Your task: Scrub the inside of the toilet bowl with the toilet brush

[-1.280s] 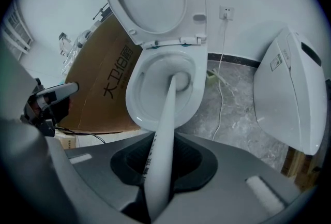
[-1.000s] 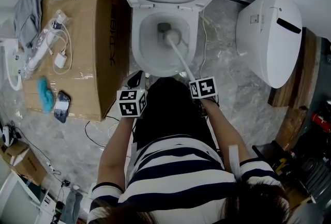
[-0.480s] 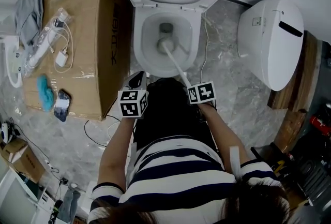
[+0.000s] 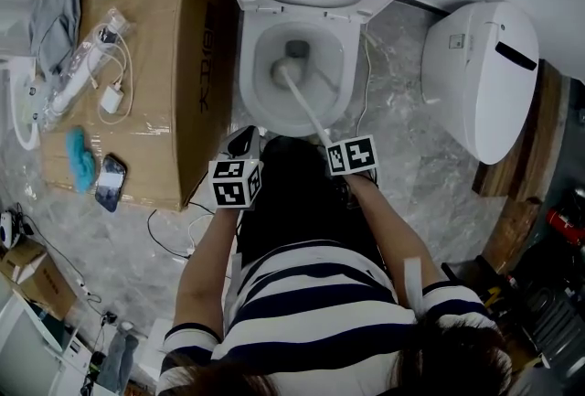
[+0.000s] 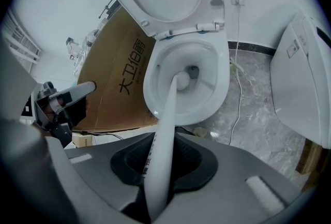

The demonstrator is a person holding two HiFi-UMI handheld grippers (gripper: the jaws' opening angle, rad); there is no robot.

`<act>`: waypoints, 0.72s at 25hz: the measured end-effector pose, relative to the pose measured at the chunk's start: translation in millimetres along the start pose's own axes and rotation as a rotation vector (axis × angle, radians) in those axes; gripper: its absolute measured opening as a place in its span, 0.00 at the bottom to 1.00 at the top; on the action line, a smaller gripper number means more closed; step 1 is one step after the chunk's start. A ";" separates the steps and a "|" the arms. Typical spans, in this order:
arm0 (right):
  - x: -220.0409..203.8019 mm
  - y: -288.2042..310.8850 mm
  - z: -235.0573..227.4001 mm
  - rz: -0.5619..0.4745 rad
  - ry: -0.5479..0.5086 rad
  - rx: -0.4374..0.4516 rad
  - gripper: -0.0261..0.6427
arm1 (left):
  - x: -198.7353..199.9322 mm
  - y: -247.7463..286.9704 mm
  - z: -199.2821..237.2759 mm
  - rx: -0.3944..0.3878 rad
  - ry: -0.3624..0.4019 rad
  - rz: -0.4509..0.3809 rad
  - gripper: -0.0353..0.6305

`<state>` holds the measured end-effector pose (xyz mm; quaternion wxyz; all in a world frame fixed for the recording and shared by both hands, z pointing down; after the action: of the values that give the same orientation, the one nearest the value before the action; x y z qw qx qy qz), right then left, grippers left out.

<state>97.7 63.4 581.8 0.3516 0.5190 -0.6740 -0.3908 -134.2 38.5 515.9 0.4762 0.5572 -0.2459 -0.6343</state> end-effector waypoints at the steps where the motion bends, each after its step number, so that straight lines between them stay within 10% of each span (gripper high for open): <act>1: 2.6 0.9 -0.1 -0.004 0.000 -0.002 0.16 | -0.5 -0.4 0.3 0.001 -0.002 -0.001 0.05; 18: 16.2 -7.8 7.0 -0.060 -0.078 -0.055 0.17 | -3.4 -9.5 12.9 0.023 -0.021 -0.025 0.05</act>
<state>91.4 47.5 572.8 0.3273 0.5136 -0.6603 -0.4395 -149.7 42.7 512.9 0.4591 0.5589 -0.2511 -0.6433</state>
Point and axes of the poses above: the fingertips, and each gripper's own axes: y forward along the fingers, z to its left, x out of its top, the point moved 8 cm from there along -y, backward along the fingers, and after that the axes turned 4 degrees about z, right-handed, at the moved point
